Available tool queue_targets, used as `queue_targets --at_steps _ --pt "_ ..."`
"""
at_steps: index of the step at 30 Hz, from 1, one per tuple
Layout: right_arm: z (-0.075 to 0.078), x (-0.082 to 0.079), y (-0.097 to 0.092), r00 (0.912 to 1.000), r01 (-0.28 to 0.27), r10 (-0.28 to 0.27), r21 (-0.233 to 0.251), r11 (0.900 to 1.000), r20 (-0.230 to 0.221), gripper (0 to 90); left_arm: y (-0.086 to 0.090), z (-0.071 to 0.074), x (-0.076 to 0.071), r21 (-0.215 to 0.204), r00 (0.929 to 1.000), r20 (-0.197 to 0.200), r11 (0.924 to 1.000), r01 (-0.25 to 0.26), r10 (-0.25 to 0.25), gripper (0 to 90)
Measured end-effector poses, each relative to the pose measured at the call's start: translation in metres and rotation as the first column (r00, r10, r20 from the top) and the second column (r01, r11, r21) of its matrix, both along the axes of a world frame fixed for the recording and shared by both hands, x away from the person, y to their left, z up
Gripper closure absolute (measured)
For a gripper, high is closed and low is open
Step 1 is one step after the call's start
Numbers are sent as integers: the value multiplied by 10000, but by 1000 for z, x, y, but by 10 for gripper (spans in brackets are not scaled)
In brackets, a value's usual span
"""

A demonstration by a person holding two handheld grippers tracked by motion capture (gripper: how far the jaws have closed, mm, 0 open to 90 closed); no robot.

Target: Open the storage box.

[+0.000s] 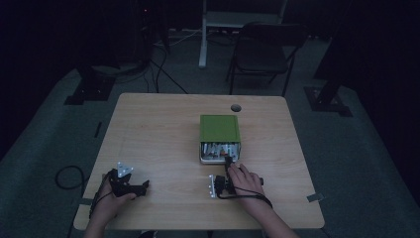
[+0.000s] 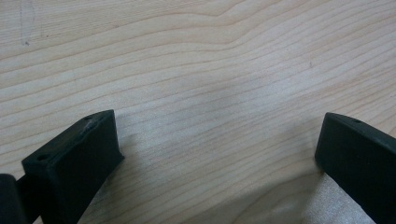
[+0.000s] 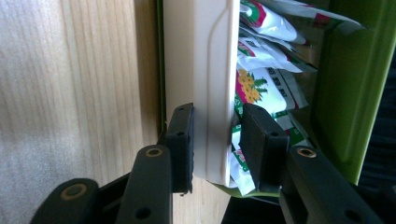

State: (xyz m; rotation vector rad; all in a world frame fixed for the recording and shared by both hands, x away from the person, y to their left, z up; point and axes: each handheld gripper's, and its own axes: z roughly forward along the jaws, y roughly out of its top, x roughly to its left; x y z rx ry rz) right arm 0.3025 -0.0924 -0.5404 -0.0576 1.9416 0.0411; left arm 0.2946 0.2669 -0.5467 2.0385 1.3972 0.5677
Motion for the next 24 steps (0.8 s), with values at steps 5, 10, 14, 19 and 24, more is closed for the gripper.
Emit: queue_targets --at_steps 5,10,14,19,24 --pt "-1 1 0 10000 -18 18 -57 10000 -67 709 0 0 0 0 10000 2 10000 0 0 1" --pt "1 1 0 9997 2 -2 14 10000 -230 719 0 0 0 3 10000 1 10000 -5 5 1" --pt "4 2 1 9988 76 -76 -11 10000 -493 722 0 0 0 5 10000 4 10000 2 -2 1" --pt "6 1 1 9980 78 -79 -18 10000 -630 724 0 0 0 1 10000 1 10000 -6 6 1" --pt "7 -3 2 9977 115 -114 16 9999 -671 724 0 0 0 2 10000 2 10000 -6 6 1"
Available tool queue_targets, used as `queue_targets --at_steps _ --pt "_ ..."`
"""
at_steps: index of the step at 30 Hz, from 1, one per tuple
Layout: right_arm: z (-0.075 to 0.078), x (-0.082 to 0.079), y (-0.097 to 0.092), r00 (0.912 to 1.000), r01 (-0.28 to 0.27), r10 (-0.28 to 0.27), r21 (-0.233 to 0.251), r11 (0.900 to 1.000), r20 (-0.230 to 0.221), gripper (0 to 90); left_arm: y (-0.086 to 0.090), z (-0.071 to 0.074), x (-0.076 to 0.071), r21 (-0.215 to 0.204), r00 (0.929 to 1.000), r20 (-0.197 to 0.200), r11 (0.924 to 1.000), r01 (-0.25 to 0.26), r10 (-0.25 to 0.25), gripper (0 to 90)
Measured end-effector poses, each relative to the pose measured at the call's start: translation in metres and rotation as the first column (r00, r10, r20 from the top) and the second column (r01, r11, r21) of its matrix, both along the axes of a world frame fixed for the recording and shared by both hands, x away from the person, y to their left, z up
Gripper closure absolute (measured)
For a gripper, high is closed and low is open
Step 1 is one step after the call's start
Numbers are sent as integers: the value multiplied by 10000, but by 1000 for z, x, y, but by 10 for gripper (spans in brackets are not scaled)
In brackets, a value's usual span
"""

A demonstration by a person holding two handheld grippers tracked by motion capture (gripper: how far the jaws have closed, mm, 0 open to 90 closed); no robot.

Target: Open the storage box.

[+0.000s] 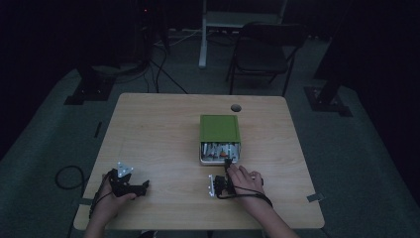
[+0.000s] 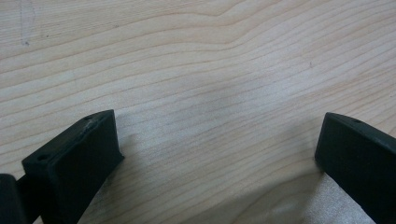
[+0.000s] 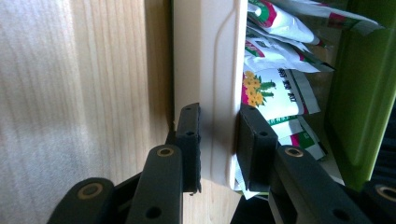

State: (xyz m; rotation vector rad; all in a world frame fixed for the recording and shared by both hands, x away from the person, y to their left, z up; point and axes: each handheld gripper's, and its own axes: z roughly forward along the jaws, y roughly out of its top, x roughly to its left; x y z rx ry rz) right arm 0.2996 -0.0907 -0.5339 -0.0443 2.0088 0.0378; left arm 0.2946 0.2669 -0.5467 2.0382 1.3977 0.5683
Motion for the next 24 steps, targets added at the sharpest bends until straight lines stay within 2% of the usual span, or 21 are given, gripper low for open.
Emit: queue_targets --at_steps 11,21,24 --pt "1 -14 -1 9998 -172 172 -87 9998 -84 724 0 0 0 -3 10000 -2 10000 7 -7 1" --pt "5 -28 -4 9981 -373 383 204 9991 -488 726 0 0 0 -2 10000 1 10000 -1 1 1" --pt "6 -32 -4 9975 -407 414 128 9991 -565 726 0 0 0 -2 10000 0 10000 6 -6 1"
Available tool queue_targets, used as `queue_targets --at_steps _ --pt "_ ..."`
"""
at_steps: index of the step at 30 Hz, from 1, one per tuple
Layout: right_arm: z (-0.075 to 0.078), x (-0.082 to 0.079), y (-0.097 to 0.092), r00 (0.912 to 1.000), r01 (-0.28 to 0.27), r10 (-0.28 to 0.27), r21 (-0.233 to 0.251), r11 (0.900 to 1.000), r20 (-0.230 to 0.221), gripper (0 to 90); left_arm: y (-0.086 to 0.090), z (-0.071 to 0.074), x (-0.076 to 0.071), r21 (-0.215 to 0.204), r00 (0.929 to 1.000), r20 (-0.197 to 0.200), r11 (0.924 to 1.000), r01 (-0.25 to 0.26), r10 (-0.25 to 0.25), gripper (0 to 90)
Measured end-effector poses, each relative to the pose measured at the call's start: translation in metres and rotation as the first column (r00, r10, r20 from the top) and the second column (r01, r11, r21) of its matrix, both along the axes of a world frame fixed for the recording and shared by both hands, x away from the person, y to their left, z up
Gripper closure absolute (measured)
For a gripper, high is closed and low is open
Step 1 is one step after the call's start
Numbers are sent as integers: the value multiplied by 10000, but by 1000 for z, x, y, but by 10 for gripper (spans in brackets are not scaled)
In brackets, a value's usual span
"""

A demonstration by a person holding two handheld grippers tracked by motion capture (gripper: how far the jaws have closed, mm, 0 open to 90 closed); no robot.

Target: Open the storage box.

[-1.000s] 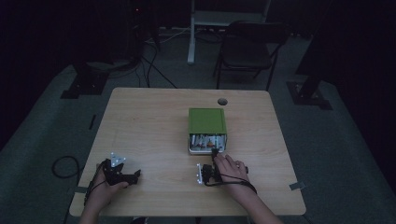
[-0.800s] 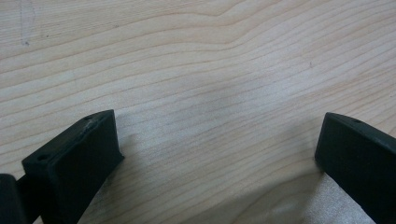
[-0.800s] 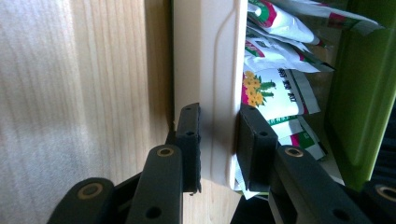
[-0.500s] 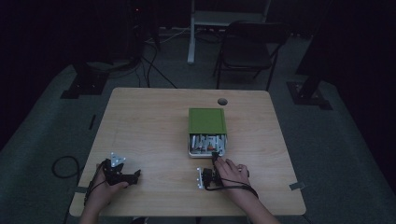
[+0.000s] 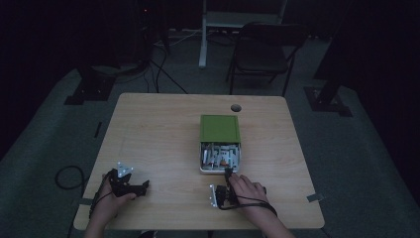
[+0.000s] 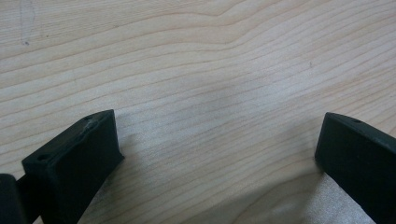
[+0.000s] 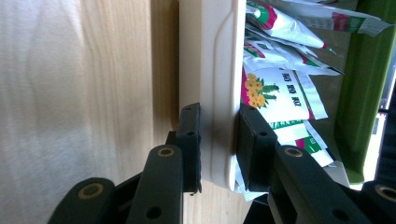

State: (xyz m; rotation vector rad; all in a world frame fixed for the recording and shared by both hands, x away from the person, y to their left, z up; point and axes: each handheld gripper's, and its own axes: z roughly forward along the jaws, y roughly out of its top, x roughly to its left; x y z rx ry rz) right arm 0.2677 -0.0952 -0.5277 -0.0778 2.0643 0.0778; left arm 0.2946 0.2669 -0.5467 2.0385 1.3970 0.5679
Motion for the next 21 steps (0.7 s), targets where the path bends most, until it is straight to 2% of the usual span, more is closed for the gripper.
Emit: queue_targets --at_steps 6,15,21 --pt "2 -7 -2 9997 -121 123 104 9999 -218 728 0 0 0 3 10000 1 10000 -5 5 1" --pt "4 -18 -2 9988 -271 272 17 9996 -409 728 0 0 0 0 10000 0 10000 -6 6 1" --pt "0 -28 -2 9983 -328 334 123 9994 -479 731 0 0 0 7 10000 -2 10000 -1 1 1"
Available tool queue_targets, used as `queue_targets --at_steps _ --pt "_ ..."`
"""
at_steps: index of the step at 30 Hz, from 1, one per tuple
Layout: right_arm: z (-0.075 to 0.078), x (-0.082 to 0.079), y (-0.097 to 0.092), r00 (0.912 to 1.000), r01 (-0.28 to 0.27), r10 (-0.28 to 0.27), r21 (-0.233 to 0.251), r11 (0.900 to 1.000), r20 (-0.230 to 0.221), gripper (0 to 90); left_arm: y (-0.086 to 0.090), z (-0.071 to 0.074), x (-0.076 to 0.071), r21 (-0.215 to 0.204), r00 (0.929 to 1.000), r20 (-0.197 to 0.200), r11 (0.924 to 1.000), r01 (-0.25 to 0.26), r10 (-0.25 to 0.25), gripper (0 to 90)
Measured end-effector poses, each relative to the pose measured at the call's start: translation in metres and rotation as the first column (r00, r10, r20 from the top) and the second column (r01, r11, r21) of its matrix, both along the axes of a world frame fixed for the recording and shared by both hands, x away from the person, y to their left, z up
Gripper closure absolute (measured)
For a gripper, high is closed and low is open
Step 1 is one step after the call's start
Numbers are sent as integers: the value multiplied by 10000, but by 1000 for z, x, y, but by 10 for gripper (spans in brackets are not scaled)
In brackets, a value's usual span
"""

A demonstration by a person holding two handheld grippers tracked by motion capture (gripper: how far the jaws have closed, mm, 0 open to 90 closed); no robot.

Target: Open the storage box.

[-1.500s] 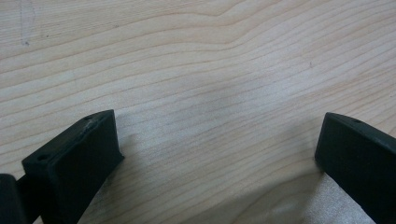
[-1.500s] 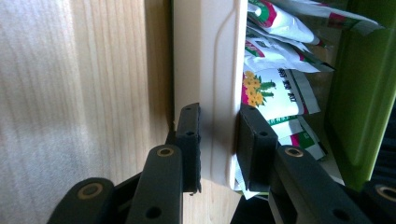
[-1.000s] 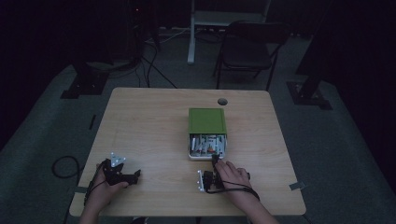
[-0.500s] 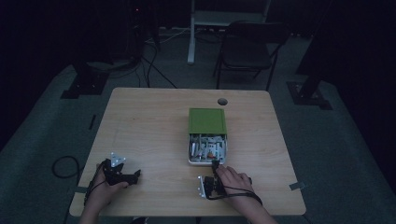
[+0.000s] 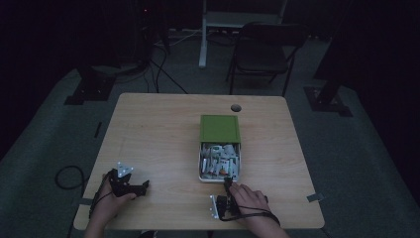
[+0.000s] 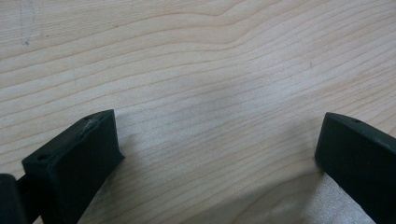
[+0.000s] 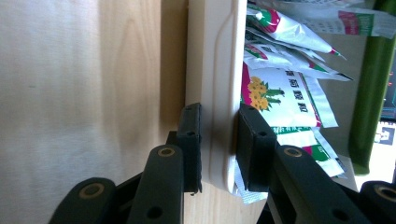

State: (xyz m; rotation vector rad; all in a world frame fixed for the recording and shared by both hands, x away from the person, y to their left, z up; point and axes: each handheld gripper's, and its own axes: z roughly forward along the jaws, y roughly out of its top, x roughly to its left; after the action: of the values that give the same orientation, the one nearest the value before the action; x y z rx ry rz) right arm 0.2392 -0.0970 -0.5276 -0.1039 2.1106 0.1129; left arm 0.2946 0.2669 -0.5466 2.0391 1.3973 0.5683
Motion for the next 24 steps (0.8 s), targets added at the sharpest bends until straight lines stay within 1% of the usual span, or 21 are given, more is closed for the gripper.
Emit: queue_targets --at_steps 2,6,8,10,11,12,14,15,18,24 --pt "-2 -3 0 10000 -83 83 -29 10000 27 730 0 0 0 -6 10000 2 10000 -4 4 1" --pt "-1 -6 -2 9999 -130 130 49 9999 -48 730 0 0 0 -10 10000 1 10000 -1 1 1" --pt "0 -8 -3 9998 -185 185 2 9998 -71 731 0 0 0 -8 10000 3 10000 -6 6 1" --pt "0 -10 -4 9998 -157 159 120 9998 -139 733 0 0 0 -9 10000 5 10000 -11 11 1" --pt "0 -11 -5 9996 -234 236 136 9996 -131 732 0 0 0 -18 10000 3 10000 -11 11 1" --pt "0 -12 -6 9996 -258 259 56 9997 -127 732 0 0 0 -12 10000 4 10000 -8 8 1" --pt "1 -13 -7 9995 -254 256 114 9996 -180 732 0 0 0 -15 10000 4 10000 -15 15 1" --pt "0 -13 -8 9995 -281 281 31 9996 -144 732 0 0 0 -12 10000 5 10000 -13 13 1" --pt "0 -14 -10 9996 -241 242 81 9997 -138 733 0 0 0 -13 10000 3 10000 -8 8 1" --pt "2 -15 -11 9994 -157 160 84 9998 -298 731 0 0 0 -7 10000 -10 10000 -14 14 1"
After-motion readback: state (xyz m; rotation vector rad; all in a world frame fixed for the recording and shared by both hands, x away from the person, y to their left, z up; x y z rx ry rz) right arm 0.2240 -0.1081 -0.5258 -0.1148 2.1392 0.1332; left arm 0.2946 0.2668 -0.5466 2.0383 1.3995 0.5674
